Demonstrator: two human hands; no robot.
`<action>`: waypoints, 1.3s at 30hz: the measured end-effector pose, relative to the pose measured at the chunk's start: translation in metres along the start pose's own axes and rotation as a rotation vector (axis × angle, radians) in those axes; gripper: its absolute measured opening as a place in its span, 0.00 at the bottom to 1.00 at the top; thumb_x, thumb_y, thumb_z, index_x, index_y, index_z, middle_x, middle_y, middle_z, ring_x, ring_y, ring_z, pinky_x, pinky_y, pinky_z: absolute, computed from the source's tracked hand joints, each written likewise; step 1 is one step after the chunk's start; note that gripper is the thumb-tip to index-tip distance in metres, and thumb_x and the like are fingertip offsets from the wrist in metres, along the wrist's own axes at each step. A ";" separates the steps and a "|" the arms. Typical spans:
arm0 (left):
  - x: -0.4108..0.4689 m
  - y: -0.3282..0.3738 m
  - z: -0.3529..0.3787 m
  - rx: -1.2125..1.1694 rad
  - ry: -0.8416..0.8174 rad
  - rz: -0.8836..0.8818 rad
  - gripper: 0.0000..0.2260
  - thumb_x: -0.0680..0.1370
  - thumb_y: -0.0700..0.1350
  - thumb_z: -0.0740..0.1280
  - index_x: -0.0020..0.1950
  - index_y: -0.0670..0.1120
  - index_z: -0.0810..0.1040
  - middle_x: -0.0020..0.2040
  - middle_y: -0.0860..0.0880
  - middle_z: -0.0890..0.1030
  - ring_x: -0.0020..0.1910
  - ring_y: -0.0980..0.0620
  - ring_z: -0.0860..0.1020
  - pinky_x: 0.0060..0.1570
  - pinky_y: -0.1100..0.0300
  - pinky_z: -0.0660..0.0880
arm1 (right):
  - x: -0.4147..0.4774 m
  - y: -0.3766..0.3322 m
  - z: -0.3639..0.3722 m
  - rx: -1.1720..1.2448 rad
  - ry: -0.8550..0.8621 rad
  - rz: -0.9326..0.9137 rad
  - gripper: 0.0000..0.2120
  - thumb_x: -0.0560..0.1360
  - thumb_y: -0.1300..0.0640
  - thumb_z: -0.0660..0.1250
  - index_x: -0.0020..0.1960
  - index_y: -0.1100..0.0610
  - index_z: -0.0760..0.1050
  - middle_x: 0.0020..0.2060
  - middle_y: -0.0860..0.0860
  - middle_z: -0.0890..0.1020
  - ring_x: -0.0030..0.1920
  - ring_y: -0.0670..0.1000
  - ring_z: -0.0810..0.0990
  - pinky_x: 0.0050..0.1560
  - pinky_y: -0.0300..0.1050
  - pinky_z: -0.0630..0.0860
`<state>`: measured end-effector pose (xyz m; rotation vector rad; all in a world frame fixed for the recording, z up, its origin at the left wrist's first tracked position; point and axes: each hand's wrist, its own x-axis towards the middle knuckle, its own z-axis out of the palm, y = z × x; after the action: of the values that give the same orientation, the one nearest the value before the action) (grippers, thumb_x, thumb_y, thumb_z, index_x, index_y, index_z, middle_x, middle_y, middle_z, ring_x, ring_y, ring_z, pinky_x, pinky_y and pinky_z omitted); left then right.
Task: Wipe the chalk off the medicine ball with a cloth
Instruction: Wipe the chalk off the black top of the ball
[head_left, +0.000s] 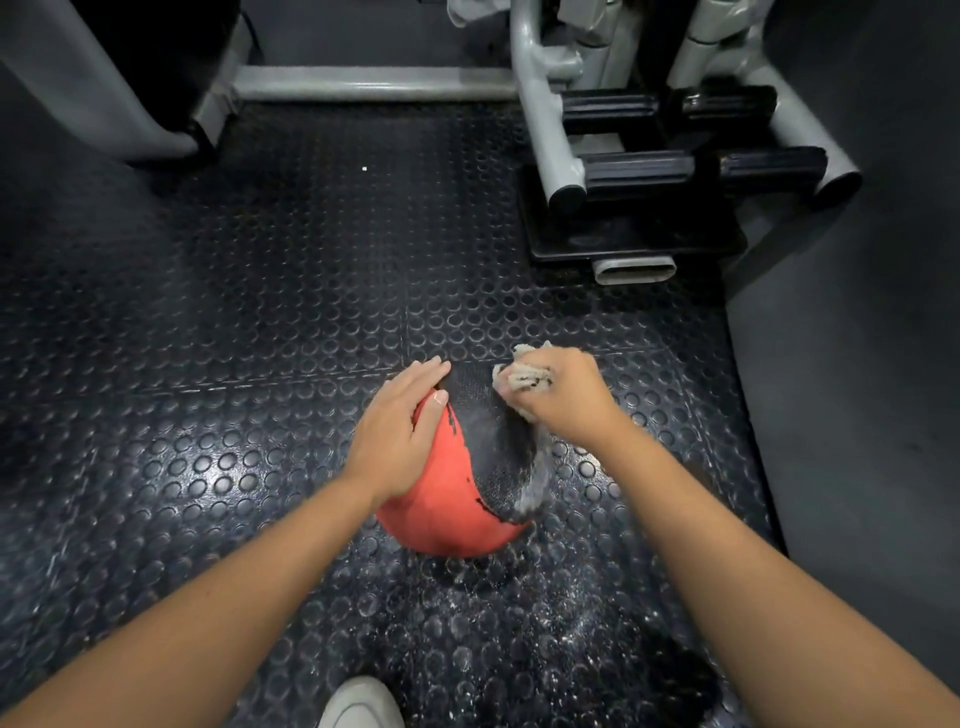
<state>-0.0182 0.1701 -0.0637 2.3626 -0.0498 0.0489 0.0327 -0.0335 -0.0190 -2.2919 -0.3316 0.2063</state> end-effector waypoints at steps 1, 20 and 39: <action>-0.001 -0.001 -0.001 -0.004 -0.007 0.010 0.19 0.83 0.51 0.54 0.73 0.52 0.70 0.73 0.56 0.68 0.73 0.63 0.59 0.75 0.58 0.55 | -0.010 -0.006 0.002 -0.023 -0.037 -0.092 0.08 0.72 0.65 0.70 0.35 0.66 0.77 0.30 0.59 0.77 0.36 0.38 0.73 0.50 0.36 0.74; -0.004 0.001 0.004 -0.005 -0.075 0.156 0.25 0.80 0.52 0.47 0.72 0.48 0.71 0.71 0.55 0.70 0.71 0.62 0.61 0.75 0.57 0.55 | -0.021 -0.002 0.007 -0.162 0.003 -0.245 0.05 0.68 0.65 0.73 0.37 0.57 0.81 0.31 0.50 0.75 0.36 0.52 0.70 0.36 0.39 0.63; 0.000 -0.001 -0.002 -0.038 -0.068 0.125 0.22 0.80 0.50 0.50 0.69 0.49 0.74 0.68 0.58 0.71 0.70 0.63 0.64 0.71 0.70 0.53 | 0.009 0.020 0.013 0.201 0.117 0.084 0.09 0.69 0.64 0.72 0.34 0.65 0.75 0.30 0.55 0.75 0.32 0.44 0.69 0.39 0.40 0.69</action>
<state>-0.0179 0.1728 -0.0629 2.3203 -0.2296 0.0283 0.0415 -0.0345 -0.0432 -2.1101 -0.1474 0.1401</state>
